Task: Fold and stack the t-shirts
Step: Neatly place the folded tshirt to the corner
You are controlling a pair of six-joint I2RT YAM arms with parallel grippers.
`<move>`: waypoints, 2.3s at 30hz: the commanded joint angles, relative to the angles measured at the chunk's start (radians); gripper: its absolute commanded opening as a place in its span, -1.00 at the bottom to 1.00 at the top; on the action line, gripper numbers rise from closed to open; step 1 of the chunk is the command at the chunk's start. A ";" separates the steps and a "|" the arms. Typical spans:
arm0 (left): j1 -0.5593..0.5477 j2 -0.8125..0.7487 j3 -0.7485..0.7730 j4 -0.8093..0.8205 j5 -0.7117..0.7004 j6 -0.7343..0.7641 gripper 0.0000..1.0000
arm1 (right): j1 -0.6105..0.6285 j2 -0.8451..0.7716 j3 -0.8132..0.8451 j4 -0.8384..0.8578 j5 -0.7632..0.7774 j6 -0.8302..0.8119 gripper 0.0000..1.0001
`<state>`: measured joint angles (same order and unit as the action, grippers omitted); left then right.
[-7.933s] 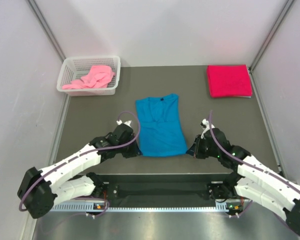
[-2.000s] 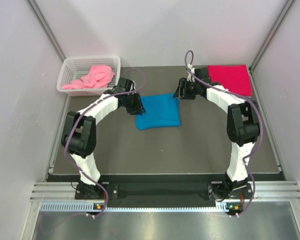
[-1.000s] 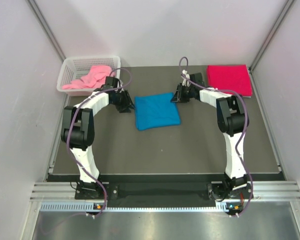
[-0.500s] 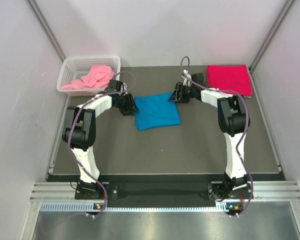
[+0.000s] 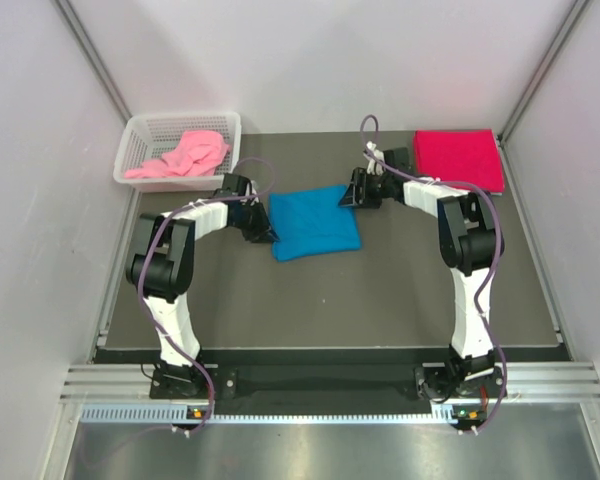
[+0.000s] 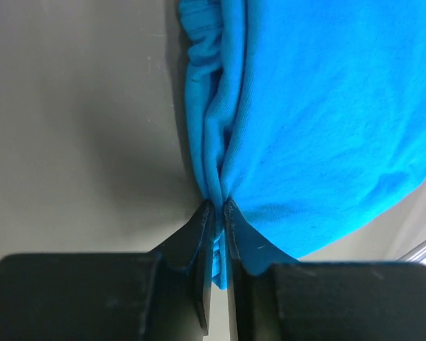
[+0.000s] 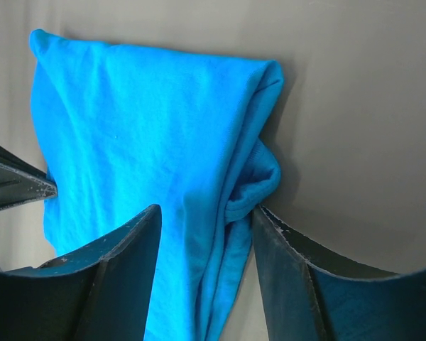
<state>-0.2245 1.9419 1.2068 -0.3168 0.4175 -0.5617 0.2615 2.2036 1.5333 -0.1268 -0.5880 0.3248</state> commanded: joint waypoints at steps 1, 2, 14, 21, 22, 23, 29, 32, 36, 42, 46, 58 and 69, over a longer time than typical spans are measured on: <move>-0.010 -0.026 -0.013 0.013 -0.013 -0.003 -0.72 | 0.013 0.002 -0.012 -0.047 0.030 -0.033 0.08; -0.010 -0.024 -0.013 0.005 -0.022 -0.003 -0.72 | 0.015 0.005 -0.009 -0.047 0.028 -0.032 0.06; -0.021 -0.043 -0.049 0.019 -0.040 -0.038 -0.73 | 0.058 0.019 0.024 -0.071 0.068 -0.038 -0.27; -0.038 -0.086 -0.081 0.007 -0.048 -0.053 -0.55 | 0.058 -0.012 0.031 -0.054 0.053 -0.052 -1.00; -0.042 -0.101 -0.076 -0.016 -0.046 -0.052 -0.52 | 0.058 -0.016 0.048 -0.065 0.036 -0.058 -1.00; -0.055 -0.112 -0.075 -0.030 -0.055 -0.046 -0.47 | 0.061 -0.019 0.059 -0.079 0.021 -0.076 -1.00; -0.062 -0.250 -0.020 -0.189 -0.132 0.022 -0.35 | 0.067 -0.087 0.047 -0.141 0.076 -0.134 -1.00; -0.062 -0.313 0.046 -0.255 -0.134 0.063 -0.34 | 0.067 -0.107 0.057 -0.169 0.079 -0.168 -1.00; -0.062 -0.366 0.141 -0.320 -0.158 0.108 -0.33 | 0.068 -0.120 0.103 -0.276 0.147 -0.223 -1.00; -0.062 -0.423 0.140 -0.326 -0.158 0.151 -0.33 | 0.068 -0.186 0.136 -0.352 0.295 -0.279 -1.00; -0.061 -0.443 0.117 -0.326 -0.189 0.181 -0.32 | 0.065 -0.191 0.189 -0.408 0.329 -0.293 -1.00; -0.061 -0.483 0.068 -0.301 -0.229 0.213 -0.31 | 0.053 -0.255 0.254 -0.477 0.536 -0.391 -1.00; -0.061 -0.494 0.045 -0.285 -0.244 0.220 -0.31 | -0.041 -0.291 0.336 -0.500 0.633 -0.474 -1.00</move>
<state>-0.2874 1.4876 1.2610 -0.6289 0.1848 -0.3630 0.2607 1.9724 1.7802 -0.6415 -0.0048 -0.1074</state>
